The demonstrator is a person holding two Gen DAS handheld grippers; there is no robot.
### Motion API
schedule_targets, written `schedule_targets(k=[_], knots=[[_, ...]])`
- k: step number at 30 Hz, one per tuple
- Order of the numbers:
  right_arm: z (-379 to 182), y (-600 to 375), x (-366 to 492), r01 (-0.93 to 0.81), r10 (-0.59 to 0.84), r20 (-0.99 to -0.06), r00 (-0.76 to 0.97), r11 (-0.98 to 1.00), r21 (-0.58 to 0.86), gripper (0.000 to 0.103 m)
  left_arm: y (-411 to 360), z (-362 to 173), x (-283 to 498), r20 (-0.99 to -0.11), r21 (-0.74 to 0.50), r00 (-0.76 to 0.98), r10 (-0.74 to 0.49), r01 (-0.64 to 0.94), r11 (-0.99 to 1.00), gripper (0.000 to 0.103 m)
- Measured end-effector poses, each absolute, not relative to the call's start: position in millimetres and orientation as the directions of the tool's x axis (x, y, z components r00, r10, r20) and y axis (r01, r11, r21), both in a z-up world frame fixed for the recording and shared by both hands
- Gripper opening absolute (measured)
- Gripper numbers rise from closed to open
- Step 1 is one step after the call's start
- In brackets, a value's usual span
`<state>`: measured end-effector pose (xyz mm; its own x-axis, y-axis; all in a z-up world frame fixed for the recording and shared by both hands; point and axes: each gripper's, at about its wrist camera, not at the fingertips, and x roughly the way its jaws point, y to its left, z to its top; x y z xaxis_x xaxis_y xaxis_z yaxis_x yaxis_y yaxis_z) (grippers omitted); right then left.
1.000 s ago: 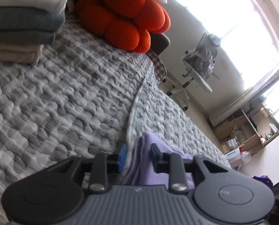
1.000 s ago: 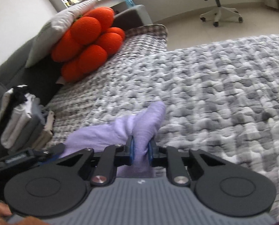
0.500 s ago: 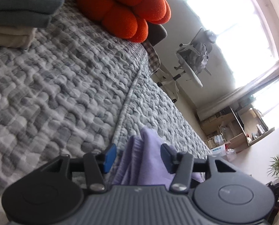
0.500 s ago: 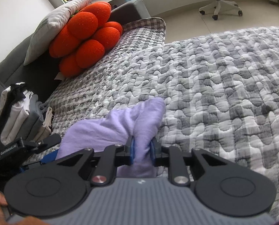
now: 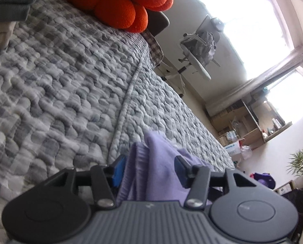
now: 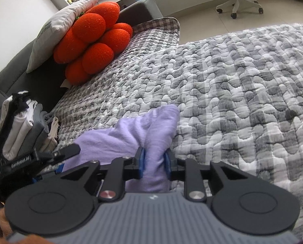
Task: Fold clothes
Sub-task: 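Pinch the folded lavender shirt with both grippers together, then lift the pinched shirt with both grippers and carry it toward the clothes stack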
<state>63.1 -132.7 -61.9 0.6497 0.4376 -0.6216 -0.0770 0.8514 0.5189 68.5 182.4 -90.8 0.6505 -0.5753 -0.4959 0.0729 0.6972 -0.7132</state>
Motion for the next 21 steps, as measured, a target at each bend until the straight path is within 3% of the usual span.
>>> schedule_targets(k=[1, 3, 5, 6, 21], knots=[[-63.4, -133.6, 64.2, -0.073, 0.446, -0.613, 0.652, 0.842, 0.535, 0.029, 181.1, -90.8, 67.4, -0.495, -0.713, 0.654, -0.572, 0.07, 0.698, 0.049], [-66.6, -135.5, 66.4, -0.066, 0.464, -0.593, 0.658, 0.82, 0.568, 0.03, 176.4, -90.3, 65.7, -0.502, -0.699, 0.665, -0.553, 0.065, 0.712, 0.029], [-67.2, -134.5, 67.1, -0.069, 0.468, -0.581, 0.665, 0.814, 0.577, 0.029, 171.1, -90.3, 64.8, -0.506, -0.687, 0.673, -0.54, 0.065, 0.724, 0.02], [-67.3, -133.9, 67.4, -0.07, 0.47, -0.576, 0.669, 0.811, 0.581, 0.023, 169.1, -88.4, 63.1, -0.503, -0.679, 0.682, -0.531, 0.068, 0.731, 0.018], [-16.2, -103.3, 54.5, -0.253, 0.495, -0.41, 0.766, 0.819, 0.516, 0.018, 183.4, -27.9, 30.2, -0.36, -0.637, 0.835, -0.415, 0.105, 0.764, 0.015]])
